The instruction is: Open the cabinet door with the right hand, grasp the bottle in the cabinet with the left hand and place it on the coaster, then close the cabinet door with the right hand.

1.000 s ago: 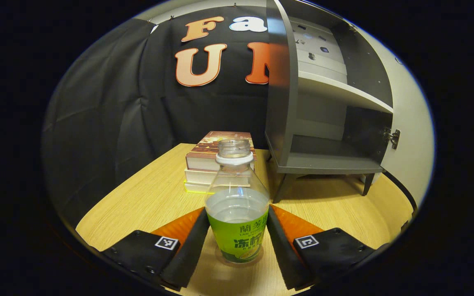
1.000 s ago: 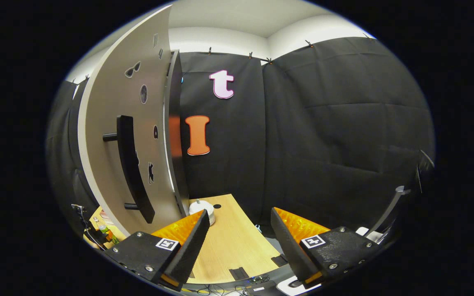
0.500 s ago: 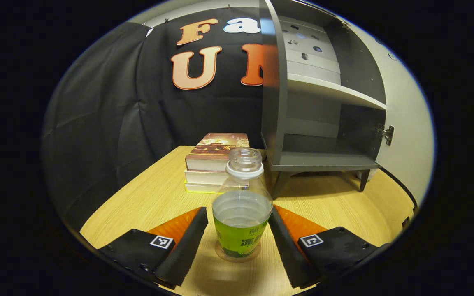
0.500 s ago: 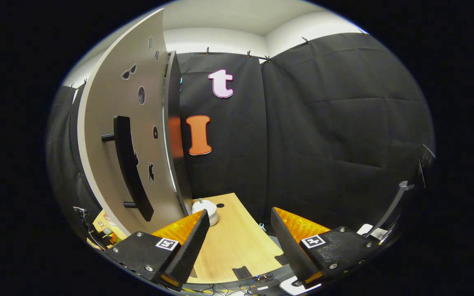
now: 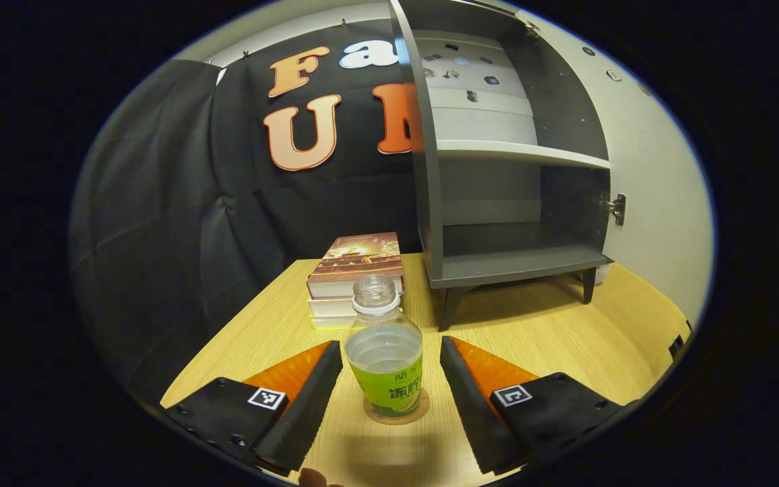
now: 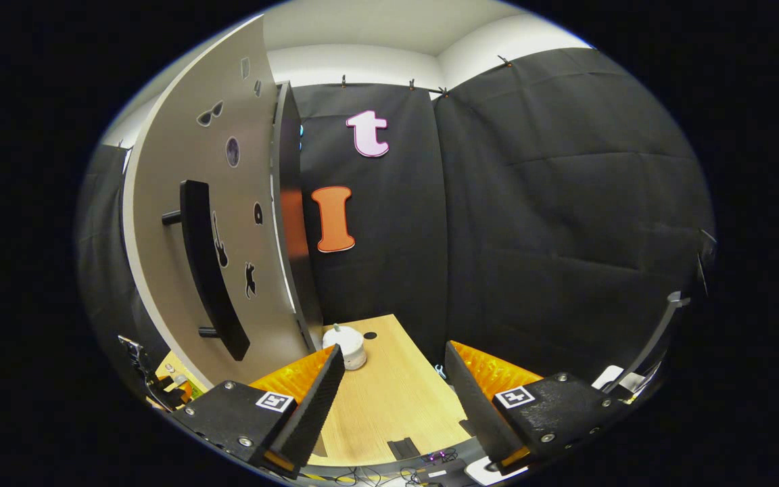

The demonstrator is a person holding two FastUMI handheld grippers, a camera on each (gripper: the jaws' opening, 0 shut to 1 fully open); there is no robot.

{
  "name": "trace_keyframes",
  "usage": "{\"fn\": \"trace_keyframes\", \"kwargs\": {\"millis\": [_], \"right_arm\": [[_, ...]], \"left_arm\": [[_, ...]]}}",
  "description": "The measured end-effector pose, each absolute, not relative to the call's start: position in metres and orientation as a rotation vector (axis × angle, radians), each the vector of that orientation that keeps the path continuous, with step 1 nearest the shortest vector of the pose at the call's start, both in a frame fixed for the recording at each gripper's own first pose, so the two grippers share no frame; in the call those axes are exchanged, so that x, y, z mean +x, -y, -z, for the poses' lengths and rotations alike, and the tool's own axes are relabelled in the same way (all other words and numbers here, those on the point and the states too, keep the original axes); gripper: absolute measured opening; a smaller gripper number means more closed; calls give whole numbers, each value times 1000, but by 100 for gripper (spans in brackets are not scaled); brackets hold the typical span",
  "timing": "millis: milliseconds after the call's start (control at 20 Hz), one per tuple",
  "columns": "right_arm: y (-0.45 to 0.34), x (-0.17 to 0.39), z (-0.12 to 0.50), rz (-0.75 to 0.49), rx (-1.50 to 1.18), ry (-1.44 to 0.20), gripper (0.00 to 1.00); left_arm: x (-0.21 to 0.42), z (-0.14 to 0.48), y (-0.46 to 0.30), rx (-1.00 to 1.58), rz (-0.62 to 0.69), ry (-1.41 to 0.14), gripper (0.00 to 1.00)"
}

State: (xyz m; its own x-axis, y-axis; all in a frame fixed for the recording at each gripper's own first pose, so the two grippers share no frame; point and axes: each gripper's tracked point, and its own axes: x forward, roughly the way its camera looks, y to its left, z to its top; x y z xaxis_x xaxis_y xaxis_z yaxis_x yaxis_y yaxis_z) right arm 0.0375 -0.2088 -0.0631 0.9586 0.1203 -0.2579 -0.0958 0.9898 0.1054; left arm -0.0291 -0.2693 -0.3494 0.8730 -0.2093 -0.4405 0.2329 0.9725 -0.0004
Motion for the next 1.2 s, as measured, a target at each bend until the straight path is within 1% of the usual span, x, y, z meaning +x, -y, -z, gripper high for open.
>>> {"fn": "trace_keyframes", "kwargs": {"millis": [100, 150, 400, 600, 700, 900, 950, 1000, 1200], "right_arm": [[205, 43, 61, -124, 91, -258, 93], [202, 46, 59, -134, 92, -253, 98], [190, 60, 52, -182, 83, -230, 98], [177, 67, 46, -227, 76, -215, 98], [171, 68, 42, -247, 73, -204, 98], [155, 69, 37, -282, 68, -196, 98], [151, 70, 36, -289, 67, -194, 93], [150, 70, 35, -280, 57, -193, 98], [146, 64, 28, -275, 71, -181, 98]], "left_arm": [[-39, 333, 266, 32, 226, -441, 96], [-45, 325, 264, 23, 223, -432, 96], [-76, 259, 242, -7, 201, -385, 96], [-94, 176, 217, 25, 186, -290, 96], [-98, 136, 201, 60, 152, -243, 96], [-107, 68, 196, 53, 152, -159, 96], [-108, 54, 192, 52, 142, -145, 95], [-109, 45, 185, 55, 118, -145, 95], [-112, 16, 174, -13, 106, -132, 95]]}}
